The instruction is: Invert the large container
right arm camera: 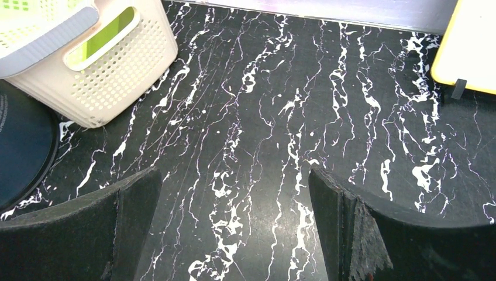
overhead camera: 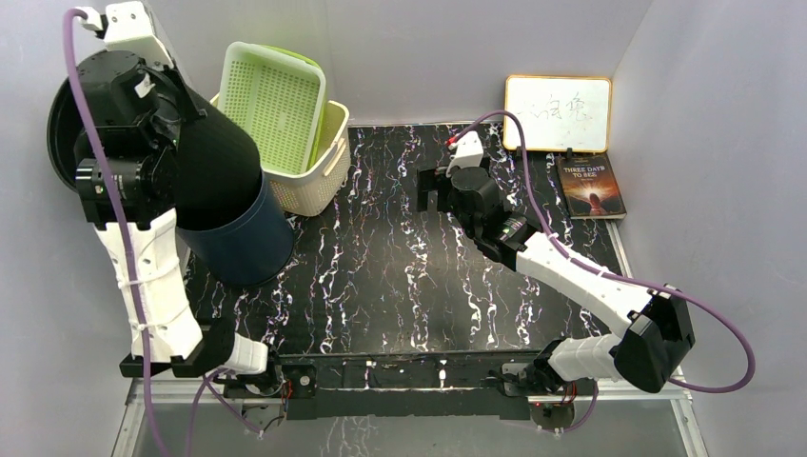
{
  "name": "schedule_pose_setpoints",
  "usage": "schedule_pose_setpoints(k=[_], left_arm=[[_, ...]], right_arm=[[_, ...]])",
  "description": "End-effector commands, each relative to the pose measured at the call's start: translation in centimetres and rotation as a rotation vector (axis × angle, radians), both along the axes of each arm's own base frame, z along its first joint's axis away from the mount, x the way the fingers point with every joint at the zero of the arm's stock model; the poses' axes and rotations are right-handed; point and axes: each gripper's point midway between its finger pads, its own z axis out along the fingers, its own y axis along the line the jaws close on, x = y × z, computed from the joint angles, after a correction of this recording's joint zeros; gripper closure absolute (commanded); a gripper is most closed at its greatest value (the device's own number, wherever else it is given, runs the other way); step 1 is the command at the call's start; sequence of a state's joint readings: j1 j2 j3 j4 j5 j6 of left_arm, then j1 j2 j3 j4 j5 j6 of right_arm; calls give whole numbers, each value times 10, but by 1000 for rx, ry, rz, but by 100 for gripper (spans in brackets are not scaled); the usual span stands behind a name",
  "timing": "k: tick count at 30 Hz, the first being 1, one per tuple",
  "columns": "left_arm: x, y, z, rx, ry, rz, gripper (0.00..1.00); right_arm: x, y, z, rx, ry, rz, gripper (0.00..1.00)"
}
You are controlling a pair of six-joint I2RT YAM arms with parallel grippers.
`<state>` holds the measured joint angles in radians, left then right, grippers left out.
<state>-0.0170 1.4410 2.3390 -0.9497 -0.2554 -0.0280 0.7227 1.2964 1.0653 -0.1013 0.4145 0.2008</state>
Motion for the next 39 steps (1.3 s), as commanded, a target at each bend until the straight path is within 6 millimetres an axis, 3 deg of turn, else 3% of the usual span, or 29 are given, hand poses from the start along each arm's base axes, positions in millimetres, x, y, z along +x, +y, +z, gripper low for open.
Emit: schedule_pose_setpoints(k=[1,2,6,8,11,16,23,27,34,39], left_arm=[[-20,-5,79,7,-296,-34,100],[-18,-7,79,-2,-307,-42,100],[-47,-14,104,-34,-424,-81,100],[-56,-24,113,-62,-462,-133,100],[-60,-51,120,-147,-492,-270,100],[-60,-95,126,-277,-504,-506,100],[-56,-139,108,-430,-460,-755,100],[-44,-159,83,-528,-401,-867,100],[-28,-170,47,-605,-334,-917,100],[-7,-177,22,-595,-259,-895,100]], right_arm=[[5,-11,47,92,-107,-73,3],[5,-15,51,97,-115,-86,3],[5,-26,63,119,-143,-133,3],[7,-43,69,126,-162,-211,3],[13,-74,80,154,-192,-330,2],[24,-116,95,230,-213,-386,2],[29,-161,100,242,-233,-473,2],[31,-177,99,248,-233,-504,2],[35,-198,88,264,-215,-542,2],[41,-201,80,280,-195,-539,2]])
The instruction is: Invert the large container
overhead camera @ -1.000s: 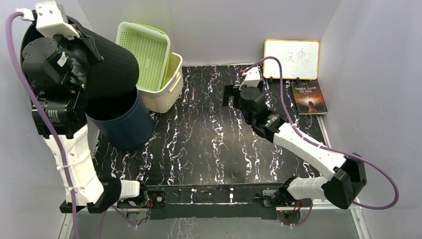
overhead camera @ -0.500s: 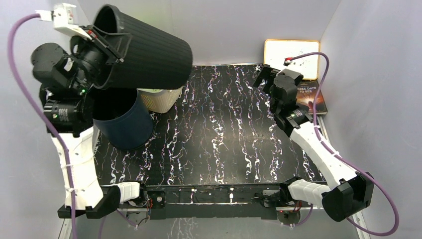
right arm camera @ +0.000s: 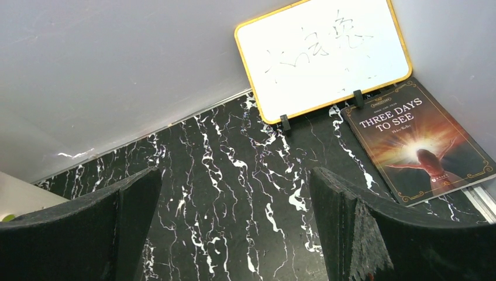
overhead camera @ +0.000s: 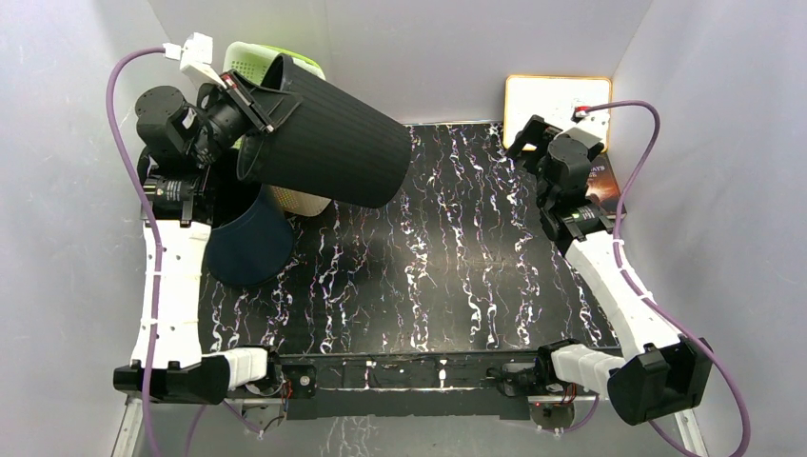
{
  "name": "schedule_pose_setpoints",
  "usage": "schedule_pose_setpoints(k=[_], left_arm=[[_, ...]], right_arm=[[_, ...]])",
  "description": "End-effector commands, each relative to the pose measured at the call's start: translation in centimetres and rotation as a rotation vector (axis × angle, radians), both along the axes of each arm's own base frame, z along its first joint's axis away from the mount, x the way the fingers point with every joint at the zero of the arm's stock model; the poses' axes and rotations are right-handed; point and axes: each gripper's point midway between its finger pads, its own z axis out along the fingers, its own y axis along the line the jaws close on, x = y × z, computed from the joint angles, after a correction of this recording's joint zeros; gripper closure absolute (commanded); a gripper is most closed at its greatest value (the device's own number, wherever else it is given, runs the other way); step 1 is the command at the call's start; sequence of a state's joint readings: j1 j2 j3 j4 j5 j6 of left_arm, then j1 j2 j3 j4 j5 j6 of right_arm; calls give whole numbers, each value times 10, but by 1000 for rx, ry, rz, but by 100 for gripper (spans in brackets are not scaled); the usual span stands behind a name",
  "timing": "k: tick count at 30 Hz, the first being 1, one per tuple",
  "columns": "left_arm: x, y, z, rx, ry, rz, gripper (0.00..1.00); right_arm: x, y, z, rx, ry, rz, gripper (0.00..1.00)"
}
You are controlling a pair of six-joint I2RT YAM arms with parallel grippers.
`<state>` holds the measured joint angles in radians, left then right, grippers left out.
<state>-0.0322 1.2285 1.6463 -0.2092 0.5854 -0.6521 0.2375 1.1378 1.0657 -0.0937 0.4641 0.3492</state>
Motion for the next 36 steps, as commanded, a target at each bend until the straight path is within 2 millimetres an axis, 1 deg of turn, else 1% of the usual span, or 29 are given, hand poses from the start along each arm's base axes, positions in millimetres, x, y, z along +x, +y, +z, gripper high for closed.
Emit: schedule_pose_setpoints(k=[1,6,8,11,13,14,15,17,22,27,29,31,36], left_arm=[[-12,-12,38,27,-170,-33,100],[23,-26,10,78,-99,-30,100],[38,-39,-1,90,-75,-39,100],[55,-69,-17,126,-45,-72,100],[58,-95,-26,155,-33,-99,100],[55,-113,-30,167,-34,-129,100],[53,-126,-35,173,-28,-149,100],[49,-149,-43,179,-22,-183,100],[32,-193,-70,168,4,-265,100],[13,-238,-112,131,51,-381,100],[7,-252,-121,123,48,-413,100],[2,-261,-123,71,33,-455,100],[5,-278,-134,-9,45,-509,100]], right_arm=[[3,1,15,46,-61,19,2],[8,2,9,41,-44,24,2],[8,0,8,35,-41,18,2],[8,-5,6,27,-37,6,2],[8,-6,6,25,-36,2,2],[8,-7,5,23,-35,0,2],[8,-9,5,20,-34,-4,2],[8,-12,5,16,-33,-14,2],[10,-21,3,27,-30,-33,2],[14,-22,-5,66,-17,-18,2],[14,-22,-9,72,-10,-16,2],[15,-23,-12,76,-10,-18,2],[16,-25,-17,89,-7,-22,2]])
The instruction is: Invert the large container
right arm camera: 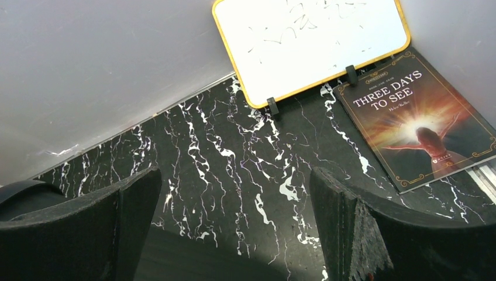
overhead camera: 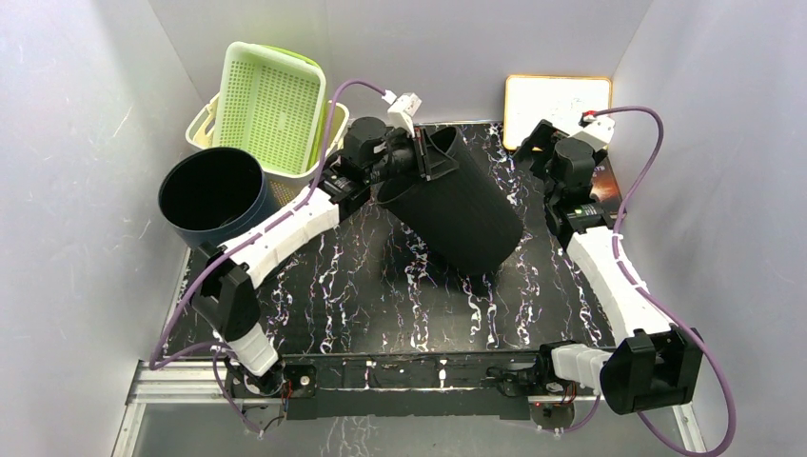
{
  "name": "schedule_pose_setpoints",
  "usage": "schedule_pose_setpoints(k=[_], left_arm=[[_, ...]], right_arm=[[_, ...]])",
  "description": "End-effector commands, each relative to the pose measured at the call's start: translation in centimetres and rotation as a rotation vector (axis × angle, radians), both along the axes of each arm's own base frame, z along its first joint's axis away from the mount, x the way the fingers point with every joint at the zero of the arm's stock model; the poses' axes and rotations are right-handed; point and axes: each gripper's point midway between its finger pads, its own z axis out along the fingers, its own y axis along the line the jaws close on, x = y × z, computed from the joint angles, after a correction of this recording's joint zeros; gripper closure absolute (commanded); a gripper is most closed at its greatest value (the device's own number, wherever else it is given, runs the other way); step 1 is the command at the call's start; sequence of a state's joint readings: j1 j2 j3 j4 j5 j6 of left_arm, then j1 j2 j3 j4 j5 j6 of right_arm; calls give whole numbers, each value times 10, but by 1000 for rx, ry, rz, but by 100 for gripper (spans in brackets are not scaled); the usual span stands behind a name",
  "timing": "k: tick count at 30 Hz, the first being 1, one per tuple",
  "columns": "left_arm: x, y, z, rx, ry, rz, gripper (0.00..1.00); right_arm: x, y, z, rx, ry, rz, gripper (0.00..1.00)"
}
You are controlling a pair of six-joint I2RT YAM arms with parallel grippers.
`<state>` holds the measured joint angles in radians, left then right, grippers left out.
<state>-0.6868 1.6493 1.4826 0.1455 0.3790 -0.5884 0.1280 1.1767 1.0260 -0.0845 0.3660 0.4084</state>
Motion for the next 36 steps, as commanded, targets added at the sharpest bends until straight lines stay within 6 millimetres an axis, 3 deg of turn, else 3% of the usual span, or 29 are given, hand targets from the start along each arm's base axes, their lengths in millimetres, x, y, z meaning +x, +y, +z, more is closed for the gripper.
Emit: schedule_pose_setpoints(k=[1,8,16,22,32,36], left_arm=[[-1,-18,37,-175,-74,-65,100],[3,-28,6,-246,19,-78,100],[14,-8,-81,-330,218,28,100],[21,0,-117,-406,334,56,100],[46,69,-169,-683,510,155,100],[51,82,-179,-713,546,169,100]], right_arm=[[5,-3,14,31,-66,-8,2],[7,-13,8,43,-68,-29,2],[12,-15,-7,55,-48,-21,2],[15,-16,-12,47,-38,-20,2],[20,-17,-23,47,-17,-20,2],[24,-14,-28,60,-12,-9,2]])
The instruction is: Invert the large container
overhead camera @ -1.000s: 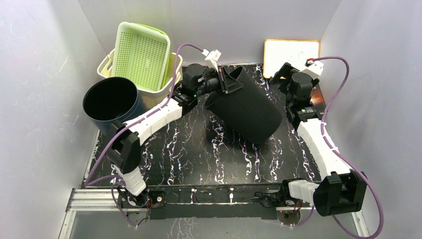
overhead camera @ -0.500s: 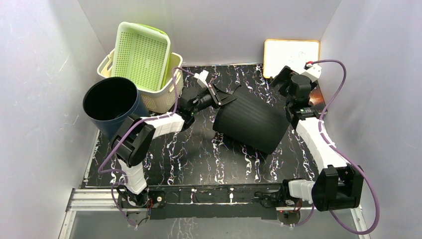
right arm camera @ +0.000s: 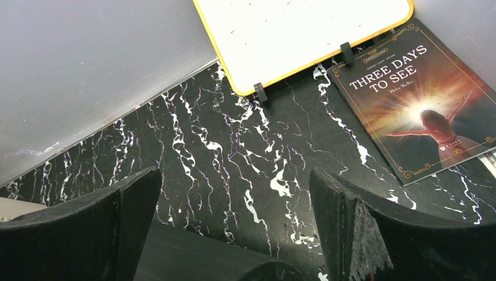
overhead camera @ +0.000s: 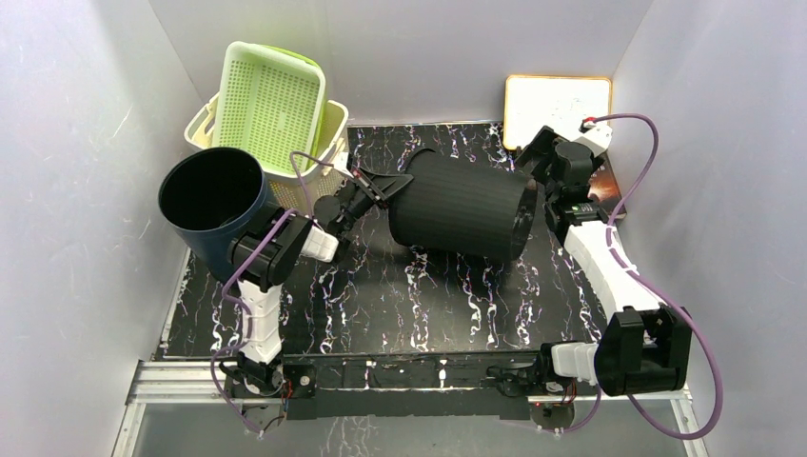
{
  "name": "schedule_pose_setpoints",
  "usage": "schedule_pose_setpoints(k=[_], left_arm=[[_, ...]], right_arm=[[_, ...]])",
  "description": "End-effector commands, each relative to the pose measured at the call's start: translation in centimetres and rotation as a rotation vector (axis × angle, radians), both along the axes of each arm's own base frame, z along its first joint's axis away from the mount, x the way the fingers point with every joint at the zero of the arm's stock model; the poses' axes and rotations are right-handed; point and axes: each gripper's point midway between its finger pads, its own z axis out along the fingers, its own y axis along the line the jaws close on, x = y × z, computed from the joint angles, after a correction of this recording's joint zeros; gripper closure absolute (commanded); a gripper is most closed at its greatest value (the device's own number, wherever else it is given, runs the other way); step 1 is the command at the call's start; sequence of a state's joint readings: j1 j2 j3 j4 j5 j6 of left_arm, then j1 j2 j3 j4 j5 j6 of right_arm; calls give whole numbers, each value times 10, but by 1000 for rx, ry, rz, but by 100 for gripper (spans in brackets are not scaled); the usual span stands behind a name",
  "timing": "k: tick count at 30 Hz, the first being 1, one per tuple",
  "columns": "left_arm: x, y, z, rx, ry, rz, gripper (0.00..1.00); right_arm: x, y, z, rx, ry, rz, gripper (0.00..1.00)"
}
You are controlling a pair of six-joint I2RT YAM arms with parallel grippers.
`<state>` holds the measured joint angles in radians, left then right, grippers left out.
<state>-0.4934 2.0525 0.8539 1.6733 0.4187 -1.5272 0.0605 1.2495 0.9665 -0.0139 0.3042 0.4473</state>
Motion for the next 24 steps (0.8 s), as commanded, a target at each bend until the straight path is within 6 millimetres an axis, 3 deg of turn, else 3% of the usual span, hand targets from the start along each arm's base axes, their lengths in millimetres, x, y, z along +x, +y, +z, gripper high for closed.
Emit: schedule_pose_setpoints(k=[1,5,10,15,18,24], left_arm=[[12,20,-70,68,184,32,100],[14,25,-91,116,220,34,100],[10,36,-135,175,298,58,100],[8,46,-175,245,361,83,100],[9,47,-187,252,382,85,100],[12,46,-198,273,400,87,100]], right_arm=[[10,0,12,17,-64,5,2],[14,2,6,21,-53,10,3],[17,4,3,22,-45,23,2],[17,3,13,14,-64,26,2],[18,4,43,11,-124,32,2],[18,13,126,15,-263,87,2]])
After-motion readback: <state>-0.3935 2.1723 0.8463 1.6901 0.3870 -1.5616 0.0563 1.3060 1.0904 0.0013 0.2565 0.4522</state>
